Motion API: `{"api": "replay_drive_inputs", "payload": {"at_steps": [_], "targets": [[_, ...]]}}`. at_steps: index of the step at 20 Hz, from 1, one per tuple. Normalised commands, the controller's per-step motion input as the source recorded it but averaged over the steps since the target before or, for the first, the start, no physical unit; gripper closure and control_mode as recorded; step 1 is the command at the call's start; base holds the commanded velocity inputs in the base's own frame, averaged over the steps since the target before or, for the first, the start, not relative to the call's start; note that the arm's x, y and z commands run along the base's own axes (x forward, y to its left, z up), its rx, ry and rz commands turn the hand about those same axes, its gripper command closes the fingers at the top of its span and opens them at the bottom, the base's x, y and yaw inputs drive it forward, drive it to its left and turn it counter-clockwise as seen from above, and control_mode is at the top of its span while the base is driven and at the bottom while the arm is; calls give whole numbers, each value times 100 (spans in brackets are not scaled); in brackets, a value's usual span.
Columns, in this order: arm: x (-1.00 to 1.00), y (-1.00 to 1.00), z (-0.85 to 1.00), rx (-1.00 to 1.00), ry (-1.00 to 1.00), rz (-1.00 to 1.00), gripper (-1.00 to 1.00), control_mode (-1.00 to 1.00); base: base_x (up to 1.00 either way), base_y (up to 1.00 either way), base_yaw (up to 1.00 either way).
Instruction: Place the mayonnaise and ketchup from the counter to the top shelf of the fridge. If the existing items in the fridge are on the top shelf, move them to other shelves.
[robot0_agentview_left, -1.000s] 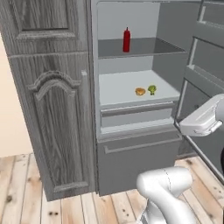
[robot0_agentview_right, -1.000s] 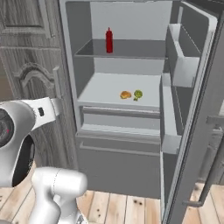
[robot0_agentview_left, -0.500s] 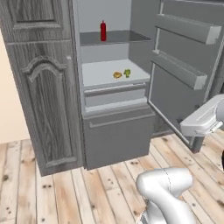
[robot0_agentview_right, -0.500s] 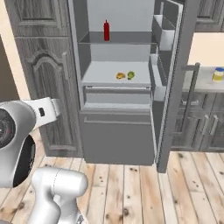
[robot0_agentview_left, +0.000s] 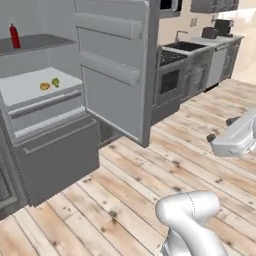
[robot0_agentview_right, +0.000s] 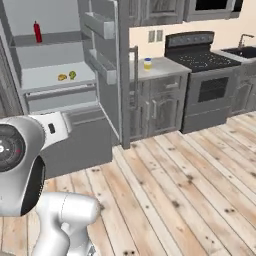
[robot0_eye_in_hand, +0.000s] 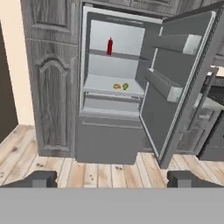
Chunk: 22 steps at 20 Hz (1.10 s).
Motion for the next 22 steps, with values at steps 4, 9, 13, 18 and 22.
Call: {"api": "replay_drive_inputs", "payload": {"at_steps": [4, 9, 13, 18, 22], "targets": [[0, 0, 0, 0, 0, 0, -100, 100, 1, -2, -94], [0, 0, 0, 0, 0, 0, -100, 100, 54, -13, -69], [0, 0, 0, 0, 0, 0, -100, 100, 100, 10, -31], [0, 0, 0, 0, 0, 0, -100, 100, 100, 20, -2], [0, 0, 0, 0, 0, 0, -100, 100, 100, 16, 0]]}}
